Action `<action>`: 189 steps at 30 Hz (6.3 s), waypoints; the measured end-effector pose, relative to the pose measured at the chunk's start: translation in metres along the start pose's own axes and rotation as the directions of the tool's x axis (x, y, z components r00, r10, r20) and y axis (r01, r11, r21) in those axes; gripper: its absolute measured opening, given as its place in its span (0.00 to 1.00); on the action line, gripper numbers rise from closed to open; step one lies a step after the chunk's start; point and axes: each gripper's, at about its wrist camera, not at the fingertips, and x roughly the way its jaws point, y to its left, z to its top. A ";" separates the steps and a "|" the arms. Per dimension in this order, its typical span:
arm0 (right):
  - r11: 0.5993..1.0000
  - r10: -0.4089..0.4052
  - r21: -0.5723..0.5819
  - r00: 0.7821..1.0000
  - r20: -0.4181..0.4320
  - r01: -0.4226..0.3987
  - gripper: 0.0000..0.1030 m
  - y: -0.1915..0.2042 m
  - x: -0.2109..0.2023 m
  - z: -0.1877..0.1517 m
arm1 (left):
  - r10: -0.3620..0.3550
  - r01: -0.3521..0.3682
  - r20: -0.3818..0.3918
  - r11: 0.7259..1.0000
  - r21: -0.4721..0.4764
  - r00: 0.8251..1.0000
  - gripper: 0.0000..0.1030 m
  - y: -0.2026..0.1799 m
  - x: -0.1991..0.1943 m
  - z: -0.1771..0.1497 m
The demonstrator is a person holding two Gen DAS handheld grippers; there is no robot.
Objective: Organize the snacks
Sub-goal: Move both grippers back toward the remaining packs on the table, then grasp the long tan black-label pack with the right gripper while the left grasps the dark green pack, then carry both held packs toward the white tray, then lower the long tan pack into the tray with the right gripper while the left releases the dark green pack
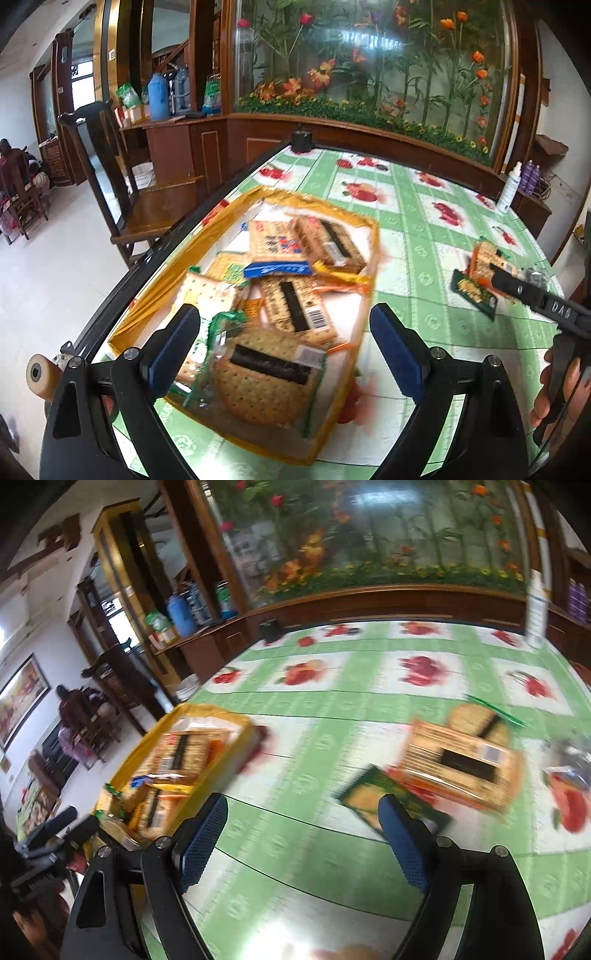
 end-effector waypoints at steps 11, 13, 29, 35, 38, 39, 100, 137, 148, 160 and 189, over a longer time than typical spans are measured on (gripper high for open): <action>0.988 -0.092 0.123 0.996 -0.020 0.094 0.83 -0.073 -0.025 -0.028 | -0.074 0.074 -0.007 0.995 0.074 0.997 0.91 -0.043 -0.003 0.000; 0.986 -0.099 0.131 0.995 -0.021 0.101 0.83 -0.079 -0.027 -0.031 | -0.083 0.084 -0.012 0.993 0.084 0.996 0.91 -0.049 -0.004 -0.001; 0.947 -0.123 -0.302 0.992 -0.015 0.113 0.83 -0.072 0.007 0.019 | -0.147 0.158 -0.098 0.980 0.118 0.984 0.91 -0.083 0.007 -0.014; 0.901 -0.165 -0.420 0.981 -0.101 0.108 0.84 -0.075 0.044 0.024 | -0.155 0.170 -0.123 0.977 0.127 0.980 0.91 -0.092 0.016 -0.014; 0.891 -0.176 -0.440 0.979 -0.103 0.114 0.84 -0.081 0.050 0.027 | -0.169 0.188 -0.154 0.975 0.115 0.973 0.91 -0.098 0.026 -0.014; 0.889 -0.182 -0.442 0.978 -0.106 0.118 0.84 -0.083 0.052 0.030 | -0.179 0.198 -0.166 0.974 0.108 0.970 0.91 -0.100 0.029 -0.014; 0.991 -0.038 0.131 0.999 0.009 0.037 0.54 -0.128 -0.057 -0.017 | -0.127 0.190 -0.252 0.951 0.243 0.959 0.42 -0.230 0.112 -0.010; 0.990 0.133 -0.051 0.991 -0.018 -0.133 0.53 0.026 -0.043 -0.038 | 0.020 -0.013 -0.046 0.990 0.138 0.999 0.42 -0.047 0.021 -0.018; 0.977 0.179 -0.106 0.982 -0.054 -0.184 0.53 0.066 -0.024 -0.034 | 0.045 -0.042 -0.035 0.995 0.094 0.998 0.42 -0.013 0.016 -0.016; 0.960 0.232 -0.144 0.970 -0.077 -0.241 0.53 0.103 0.001 -0.022 | 0.076 -0.075 -0.028 0.996 0.052 0.997 0.42 0.017 0.018 -0.010; 0.946 0.251 -0.186 0.962 -0.104 -0.267 0.50 0.130 0.043 -0.003 | 0.100 -0.101 -0.049 0.995 -0.011 0.994 0.43 0.053 0.040 -0.001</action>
